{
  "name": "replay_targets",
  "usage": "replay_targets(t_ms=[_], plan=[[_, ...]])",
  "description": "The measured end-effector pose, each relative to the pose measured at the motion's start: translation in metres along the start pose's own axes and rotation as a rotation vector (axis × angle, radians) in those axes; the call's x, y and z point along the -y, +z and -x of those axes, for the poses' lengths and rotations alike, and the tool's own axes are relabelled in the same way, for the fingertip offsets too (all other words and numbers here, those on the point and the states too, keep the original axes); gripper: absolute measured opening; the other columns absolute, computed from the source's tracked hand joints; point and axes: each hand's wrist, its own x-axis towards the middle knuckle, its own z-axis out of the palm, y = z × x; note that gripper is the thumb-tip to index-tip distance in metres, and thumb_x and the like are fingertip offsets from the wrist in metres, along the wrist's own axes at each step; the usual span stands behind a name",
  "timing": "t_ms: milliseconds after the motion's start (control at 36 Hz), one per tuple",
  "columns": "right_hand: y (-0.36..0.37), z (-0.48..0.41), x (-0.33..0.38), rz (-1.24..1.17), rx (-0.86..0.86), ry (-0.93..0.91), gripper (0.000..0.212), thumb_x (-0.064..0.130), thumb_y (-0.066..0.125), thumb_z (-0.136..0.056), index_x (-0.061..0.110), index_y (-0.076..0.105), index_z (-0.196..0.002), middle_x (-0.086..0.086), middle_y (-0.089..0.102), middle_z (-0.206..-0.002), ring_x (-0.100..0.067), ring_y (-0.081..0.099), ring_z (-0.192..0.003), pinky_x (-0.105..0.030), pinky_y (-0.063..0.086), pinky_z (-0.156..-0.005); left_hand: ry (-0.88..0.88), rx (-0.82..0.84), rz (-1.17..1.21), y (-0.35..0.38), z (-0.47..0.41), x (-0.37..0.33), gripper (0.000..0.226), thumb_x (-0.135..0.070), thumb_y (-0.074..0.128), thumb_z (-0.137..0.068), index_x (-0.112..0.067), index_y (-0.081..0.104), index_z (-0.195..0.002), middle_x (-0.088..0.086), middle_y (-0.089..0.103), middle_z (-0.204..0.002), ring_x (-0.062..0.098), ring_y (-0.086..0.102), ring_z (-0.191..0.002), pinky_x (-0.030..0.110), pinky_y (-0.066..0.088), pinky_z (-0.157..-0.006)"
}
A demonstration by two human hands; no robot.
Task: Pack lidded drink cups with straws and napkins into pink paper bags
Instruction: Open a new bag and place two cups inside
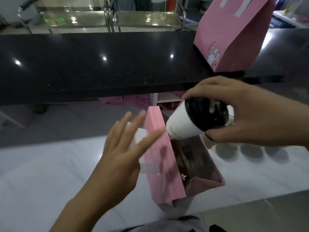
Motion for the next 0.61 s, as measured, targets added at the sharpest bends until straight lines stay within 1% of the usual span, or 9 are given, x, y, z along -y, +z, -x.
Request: replay_targets(t_ms=[56, 111, 139, 222, 306, 389, 444, 528, 611], plan=[[0.01, -0.003, 0.001, 0.09, 0.045, -0.017, 0.08, 0.042, 0.075, -0.065, 0.063, 0.037, -0.133, 0.03, 0.036, -0.135, -0.003, 0.043, -0.119, -0.029, 0.045, -0.098, 0.054, 0.192, -0.047, -0.003, -0.001, 0.005, 0.092, -0.003, 0.069, -0.08, -0.051, 0.029, -0.146, -0.017, 0.019, -0.162, 0.001, -0.001, -0.151, 0.047, 0.013, -0.122], [0.019, -0.006, 0.002, 0.165, 0.067, -0.036, 0.08, 0.043, 0.075, -0.07, 0.063, 0.032, -0.134, 0.027, 0.033, -0.138, -0.006, 0.039, -0.119, -0.031, 0.044, -0.099, -0.025, 0.274, 0.015, -0.006, -0.003, -0.002, 0.065, -0.036, 0.059, -0.092, -0.055, 0.025, -0.145, -0.033, 0.018, -0.152, -0.023, -0.007, -0.138, 0.029, 0.005, -0.123], [0.023, -0.007, 0.002, 0.179, 0.075, -0.042, 0.08, 0.042, 0.075, -0.071, 0.063, 0.031, -0.134, 0.027, 0.032, -0.138, -0.007, 0.038, -0.121, -0.031, 0.044, -0.099, -0.104, 0.264, 0.065, -0.005, -0.004, -0.007, 0.062, -0.055, 0.052, -0.093, -0.056, 0.019, -0.146, -0.036, 0.018, -0.151, -0.027, -0.001, -0.134, 0.021, 0.005, -0.12], [0.032, -0.01, 0.0, 0.189, 0.092, -0.053, 0.082, 0.04, 0.074, -0.072, 0.062, 0.029, -0.137, 0.025, 0.03, -0.142, -0.009, 0.036, -0.125, -0.032, 0.043, -0.101, -0.352, 0.212, 0.183, 0.004, -0.015, -0.029, 0.097, -0.084, 0.047, -0.076, -0.05, -0.005, -0.152, -0.025, 0.015, -0.161, -0.001, 0.025, -0.143, 0.029, 0.028, -0.115], [0.037, -0.012, -0.001, 0.188, 0.107, -0.06, 0.082, 0.039, 0.074, -0.072, 0.06, 0.029, -0.137, 0.023, 0.031, -0.144, -0.011, 0.035, -0.129, -0.036, 0.044, -0.104, -0.424, 0.175, 0.232, 0.021, -0.024, -0.042, 0.116, -0.082, 0.056, -0.073, -0.044, -0.023, -0.149, -0.017, -0.009, -0.165, 0.012, 0.01, -0.152, 0.04, 0.027, -0.117], [0.045, -0.016, -0.001, 0.213, 0.102, -0.102, 0.08, 0.037, 0.073, -0.072, 0.058, 0.03, -0.136, 0.019, 0.032, -0.144, -0.014, 0.034, -0.13, -0.038, 0.044, -0.103, -0.447, 0.178, 0.248, 0.034, -0.029, -0.046, 0.118, -0.073, 0.062, -0.077, -0.043, -0.027, -0.148, -0.011, -0.018, -0.164, 0.018, -0.002, -0.154, 0.042, 0.018, -0.12], [0.052, -0.02, -0.002, 0.231, 0.112, -0.123, 0.079, 0.037, 0.073, -0.074, 0.056, 0.03, -0.139, 0.017, 0.032, -0.145, -0.014, 0.033, -0.131, -0.036, 0.043, -0.105, -0.462, 0.162, 0.295, 0.037, -0.028, -0.047, 0.113, -0.062, 0.065, -0.081, -0.046, -0.024, -0.148, -0.013, -0.015, -0.165, 0.019, 0.001, -0.153, 0.045, 0.022, -0.121], [0.063, -0.027, -0.004, 0.271, 0.132, -0.164, 0.077, 0.037, 0.072, -0.079, 0.052, 0.03, -0.142, 0.014, 0.03, -0.146, -0.015, 0.03, -0.131, -0.034, 0.042, -0.105, -0.477, 0.087, 0.411, 0.033, -0.022, -0.042, 0.1, -0.038, 0.067, -0.086, -0.048, -0.008, -0.151, -0.023, 0.002, -0.162, 0.013, 0.023, -0.148, 0.045, 0.041, -0.112], [0.076, -0.036, -0.006, 0.333, 0.172, -0.215, 0.077, 0.038, 0.073, -0.083, 0.05, 0.027, -0.144, 0.011, 0.027, -0.149, -0.016, 0.028, -0.133, -0.036, 0.043, -0.106, -0.513, 0.011, 0.542, 0.026, -0.013, -0.034, 0.08, -0.021, 0.064, -0.089, -0.051, 0.017, -0.147, -0.028, 0.023, -0.151, -0.013, 0.035, -0.126, 0.035, 0.051, -0.103]])
